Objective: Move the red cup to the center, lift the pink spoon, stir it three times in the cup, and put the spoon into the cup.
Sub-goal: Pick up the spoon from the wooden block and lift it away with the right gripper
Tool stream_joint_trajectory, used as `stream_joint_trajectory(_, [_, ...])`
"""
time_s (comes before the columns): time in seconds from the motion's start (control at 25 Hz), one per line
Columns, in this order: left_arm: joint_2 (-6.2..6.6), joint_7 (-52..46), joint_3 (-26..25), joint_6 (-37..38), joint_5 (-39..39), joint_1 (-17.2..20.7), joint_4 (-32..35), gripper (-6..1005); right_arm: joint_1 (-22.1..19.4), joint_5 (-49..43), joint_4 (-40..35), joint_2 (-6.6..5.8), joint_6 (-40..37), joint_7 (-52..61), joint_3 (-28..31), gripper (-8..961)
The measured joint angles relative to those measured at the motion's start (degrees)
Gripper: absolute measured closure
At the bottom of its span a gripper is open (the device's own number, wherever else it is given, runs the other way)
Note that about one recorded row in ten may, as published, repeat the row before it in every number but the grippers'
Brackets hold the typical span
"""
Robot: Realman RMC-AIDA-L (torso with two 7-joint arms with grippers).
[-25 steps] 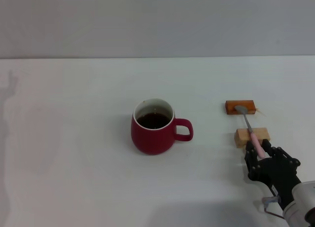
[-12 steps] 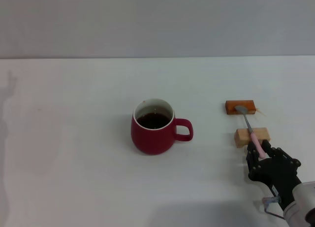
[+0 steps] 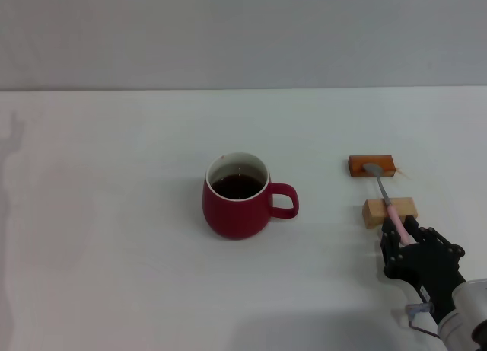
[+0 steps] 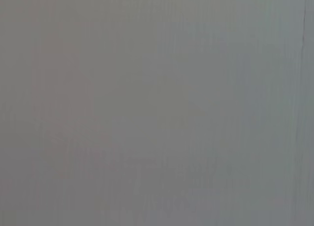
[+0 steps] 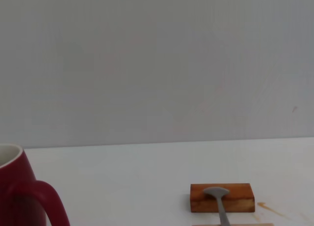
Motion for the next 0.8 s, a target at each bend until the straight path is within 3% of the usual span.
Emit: stream_joint_trajectory(0.8, [-0.3,-0.3,0.0,1.5,0.0,0.8,-0.1,162,-0.4,0.0,-0.2,0.0,-0.3,0.1,0.0,731])
